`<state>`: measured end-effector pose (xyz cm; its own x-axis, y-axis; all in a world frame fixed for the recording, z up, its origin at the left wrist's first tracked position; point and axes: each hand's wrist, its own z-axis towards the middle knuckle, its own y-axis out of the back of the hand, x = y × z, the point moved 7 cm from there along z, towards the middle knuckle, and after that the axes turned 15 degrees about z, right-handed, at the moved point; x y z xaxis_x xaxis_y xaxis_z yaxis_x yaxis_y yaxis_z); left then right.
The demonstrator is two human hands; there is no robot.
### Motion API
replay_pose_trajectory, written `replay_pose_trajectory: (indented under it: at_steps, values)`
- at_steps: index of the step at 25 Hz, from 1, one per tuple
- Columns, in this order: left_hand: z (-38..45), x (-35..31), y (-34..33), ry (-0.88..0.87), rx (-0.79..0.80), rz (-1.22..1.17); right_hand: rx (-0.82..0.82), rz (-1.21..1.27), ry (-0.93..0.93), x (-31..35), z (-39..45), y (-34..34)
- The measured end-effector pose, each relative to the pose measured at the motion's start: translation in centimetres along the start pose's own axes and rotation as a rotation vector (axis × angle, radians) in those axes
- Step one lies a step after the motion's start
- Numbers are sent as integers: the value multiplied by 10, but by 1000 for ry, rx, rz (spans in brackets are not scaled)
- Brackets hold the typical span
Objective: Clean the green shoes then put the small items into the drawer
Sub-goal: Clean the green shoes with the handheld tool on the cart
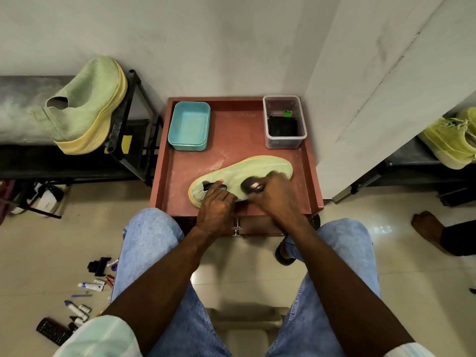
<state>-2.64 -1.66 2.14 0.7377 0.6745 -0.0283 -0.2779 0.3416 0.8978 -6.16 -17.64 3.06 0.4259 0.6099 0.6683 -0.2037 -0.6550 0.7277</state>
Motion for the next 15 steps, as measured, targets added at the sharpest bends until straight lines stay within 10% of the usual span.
replay_pose_trajectory:
  at_steps: [5,8,11,15]
  values:
    - [0,0,0,-1,8,23,-135,-7,-25,-2,0,9]
    - [-1,-4,-1,-45,12,47,46,79,-12,-2,-2,-3]
    - [-5,-6,-5,-88,49,110,-214,-1,-82,-14,3,26]
    - [-7,-7,-10,-132,137,185,120,163,6,2,-13,-14]
